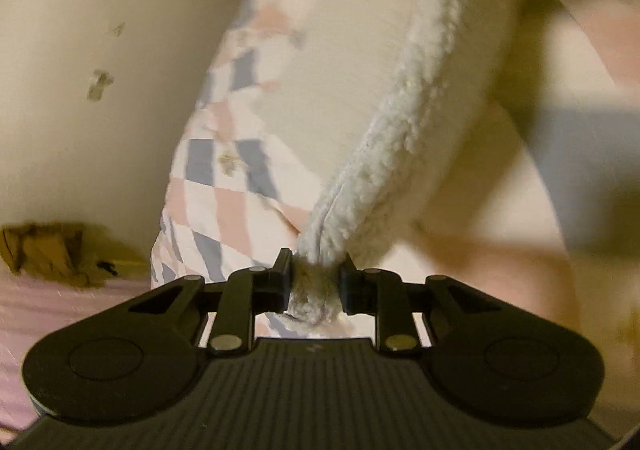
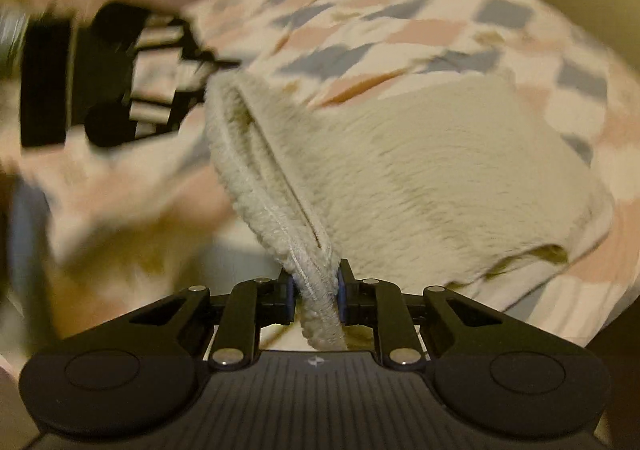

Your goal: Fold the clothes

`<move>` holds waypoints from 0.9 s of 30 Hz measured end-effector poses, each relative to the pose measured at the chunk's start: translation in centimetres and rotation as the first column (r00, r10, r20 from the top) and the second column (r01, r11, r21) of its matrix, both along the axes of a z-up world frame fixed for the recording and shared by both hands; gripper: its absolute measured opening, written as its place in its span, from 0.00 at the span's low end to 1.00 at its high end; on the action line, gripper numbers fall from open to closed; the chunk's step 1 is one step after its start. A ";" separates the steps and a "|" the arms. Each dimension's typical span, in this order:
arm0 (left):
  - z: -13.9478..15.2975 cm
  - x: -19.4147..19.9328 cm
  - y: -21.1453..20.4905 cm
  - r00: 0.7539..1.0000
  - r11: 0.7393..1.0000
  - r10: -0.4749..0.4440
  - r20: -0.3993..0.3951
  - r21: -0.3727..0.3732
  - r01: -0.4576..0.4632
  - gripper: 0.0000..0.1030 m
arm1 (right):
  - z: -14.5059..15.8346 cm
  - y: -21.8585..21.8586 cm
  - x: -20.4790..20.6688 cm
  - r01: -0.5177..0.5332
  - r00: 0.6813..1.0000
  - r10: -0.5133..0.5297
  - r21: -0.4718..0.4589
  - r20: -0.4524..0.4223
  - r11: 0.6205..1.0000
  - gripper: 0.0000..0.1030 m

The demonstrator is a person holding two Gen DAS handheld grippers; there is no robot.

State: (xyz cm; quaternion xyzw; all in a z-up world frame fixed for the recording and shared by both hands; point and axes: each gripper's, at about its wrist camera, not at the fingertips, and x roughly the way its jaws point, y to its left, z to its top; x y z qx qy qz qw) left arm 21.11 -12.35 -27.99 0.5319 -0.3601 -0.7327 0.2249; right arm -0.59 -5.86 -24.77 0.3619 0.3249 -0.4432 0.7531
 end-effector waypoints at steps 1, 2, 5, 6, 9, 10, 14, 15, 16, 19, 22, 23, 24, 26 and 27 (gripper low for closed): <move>1.0 -1.9 -1.3 0.999 0.999 0.029 -0.032 0.018 -0.028 0.22 | 0.7 -1.3 -2.0 0.035 0.998 -0.036 0.022 0.053 0.999 0.18; 2.0 -4.0 -2.7 0.996 0.997 0.064 -0.065 0.037 -0.062 0.24 | 1.1 -2.6 -3.9 0.069 0.994 -0.072 0.038 0.079 0.997 0.17; 5.0 -9.9 -7.2 0.956 0.975 0.214 -0.200 0.107 -0.196 0.35 | 1.0 -6.8 -9.9 0.168 0.975 -0.179 0.094 0.134 0.981 0.17; 5.9 -11.7 -8.3 0.925 0.955 0.286 -0.251 0.156 -0.253 0.38 | 0.3 -8.4 -12.0 0.194 0.968 -0.210 0.118 0.138 0.974 0.17; 7.8 -15.4 -12.2 0.767 0.856 0.502 -0.400 0.358 -0.373 0.36 | -3.3 -13.3 -16.7 0.229 0.957 -0.260 0.216 0.128 0.949 0.16; 7.8 -16.3 -13.1 0.714 0.813 0.565 -0.414 0.427 -0.396 0.36 | -4.8 -14.9 -17.9 0.237 0.954 -0.274 0.252 0.124 0.938 0.15; 2.1 -18.9 -14.7 0.575 0.599 0.779 -0.251 0.568 -0.564 0.25 | -8.1 -19.6 -21.0 0.217 0.948 -0.284 0.359 0.145 0.908 0.13; 1.1 -19.0 -14.5 0.544 0.553 0.811 -0.216 0.586 -0.592 0.21 | -7.7 -20.3 -21.3 0.189 0.955 -0.255 0.348 0.154 0.918 0.13; 0.4 -19.1 -14.0 0.512 0.521 0.835 -0.200 0.589 -0.618 0.21 | -7.0 -20.6 -21.5 0.163 0.962 -0.223 0.323 0.158 0.932 0.11; 0.2 -18.6 -12.8 0.411 0.458 0.885 -0.219 0.573 -0.680 0.20 | -4.0 -20.8 -22.5 0.111 0.971 -0.156 0.236 0.183 0.966 0.08; 1.5 -19.2 -13.8 0.344 0.436 0.900 -0.268 0.573 -0.694 0.22 | -2.0 -21.1 -23.5 0.104 0.974 -0.133 0.162 0.181 0.981 0.08; 1.7 -19.5 -14.1 0.342 0.440 0.898 -0.276 0.566 -0.697 0.25 | -1.9 -21.2 -24.0 0.112 0.974 -0.139 0.153 0.177 0.982 0.08; 1.7 -20.0 -14.5 0.356 0.448 0.894 -0.273 0.560 -0.697 0.25 | -1.8 -21.4 -24.6 0.121 0.974 -0.145 0.143 0.173 0.982 0.08; 1.1 -21.3 -15.8 0.397 0.469 0.882 -0.253 0.539 -0.700 0.26 | -2.7 -21.6 -25.5 0.138 0.973 -0.166 0.170 0.163 0.976 0.08; 0.4 -22.1 -16.5 0.424 0.485 0.873 -0.241 0.522 -0.702 0.26 | -3.2 -21.5 -25.5 0.147 0.973 -0.174 0.172 0.153 0.974 0.08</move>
